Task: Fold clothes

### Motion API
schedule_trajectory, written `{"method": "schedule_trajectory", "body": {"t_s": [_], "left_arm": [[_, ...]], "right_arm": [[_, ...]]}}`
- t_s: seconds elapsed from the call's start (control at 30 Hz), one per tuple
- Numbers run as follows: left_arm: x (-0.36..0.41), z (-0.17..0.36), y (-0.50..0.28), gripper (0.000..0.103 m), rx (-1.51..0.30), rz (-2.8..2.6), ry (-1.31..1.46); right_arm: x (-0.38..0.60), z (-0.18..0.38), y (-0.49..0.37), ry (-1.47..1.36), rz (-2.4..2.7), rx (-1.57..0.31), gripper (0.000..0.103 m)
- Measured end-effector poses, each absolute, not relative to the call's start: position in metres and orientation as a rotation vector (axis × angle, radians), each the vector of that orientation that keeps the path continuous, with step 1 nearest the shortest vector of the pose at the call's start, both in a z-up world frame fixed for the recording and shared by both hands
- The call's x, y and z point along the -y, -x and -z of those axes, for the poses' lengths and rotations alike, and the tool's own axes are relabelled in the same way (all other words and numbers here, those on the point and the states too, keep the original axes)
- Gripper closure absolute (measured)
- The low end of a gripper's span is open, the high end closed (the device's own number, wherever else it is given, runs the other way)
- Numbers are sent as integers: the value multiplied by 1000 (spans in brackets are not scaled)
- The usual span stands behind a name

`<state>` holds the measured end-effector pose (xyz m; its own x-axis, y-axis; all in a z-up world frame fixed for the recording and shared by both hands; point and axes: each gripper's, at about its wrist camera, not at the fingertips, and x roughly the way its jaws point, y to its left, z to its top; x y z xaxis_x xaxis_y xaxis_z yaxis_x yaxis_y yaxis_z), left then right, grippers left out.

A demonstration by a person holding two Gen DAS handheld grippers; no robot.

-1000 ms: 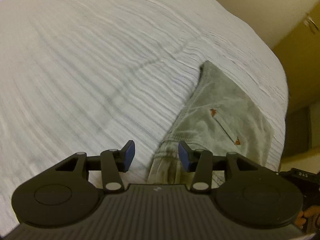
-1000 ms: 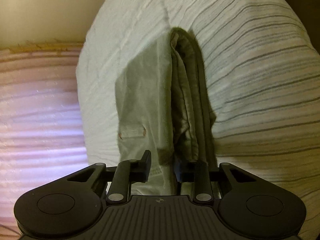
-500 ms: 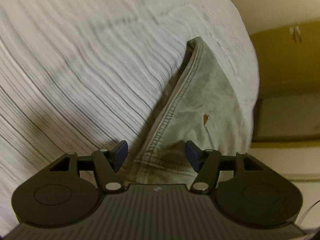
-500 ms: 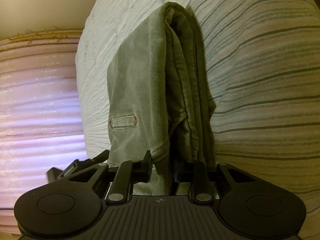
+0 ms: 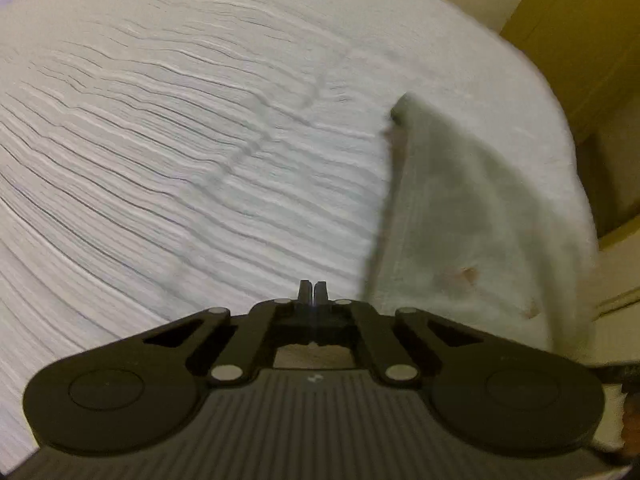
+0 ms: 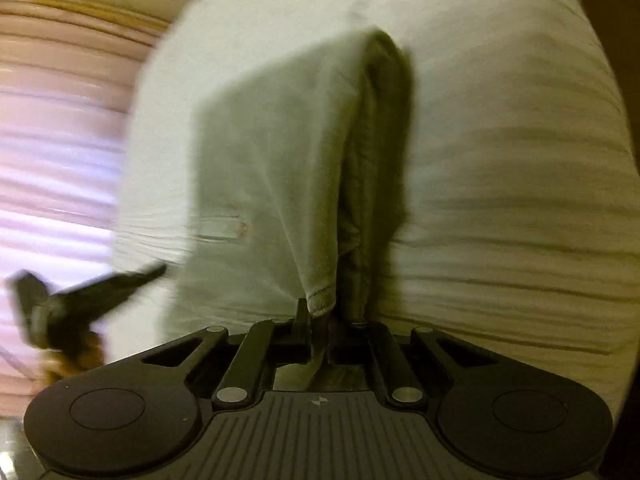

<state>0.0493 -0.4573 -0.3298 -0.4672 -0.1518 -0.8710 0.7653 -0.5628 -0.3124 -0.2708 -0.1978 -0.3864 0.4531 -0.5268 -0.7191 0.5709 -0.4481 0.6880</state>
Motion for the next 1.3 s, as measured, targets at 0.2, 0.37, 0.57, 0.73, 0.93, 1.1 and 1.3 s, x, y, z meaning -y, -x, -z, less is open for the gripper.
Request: {"method": "schedule_trajectory", "body": {"t_s": [0.2,0.37,0.57,0.73,0.93,1.1,1.3], "left_arm": [[461,340,-73,57,-1248,1983,-1064],[457,357,-80,52,-1529,1942,-964],[443,342,-68,77,-1355,2040,-1028],[419,334,-56,78,-1055,2152,-1136],[417,327,-44,73,-969,2178,-1193],[448,328,-56,46,-1254,2155,-984],[461,347,-39,56,-1270,2138,-945]], "right_arm": [[198,384,279,-1662,1154,108,65],[197,380,277,-1645,1132,109,62],[190,386,279,-1661,1116,24,98],[195,382,275,-1597,1173,-88,100],[208,377,280,-1537,1158,-186,99],[204,357,310,-1477,1246,-78,45],[226,369,336,-1506,1302,46,45]]}}
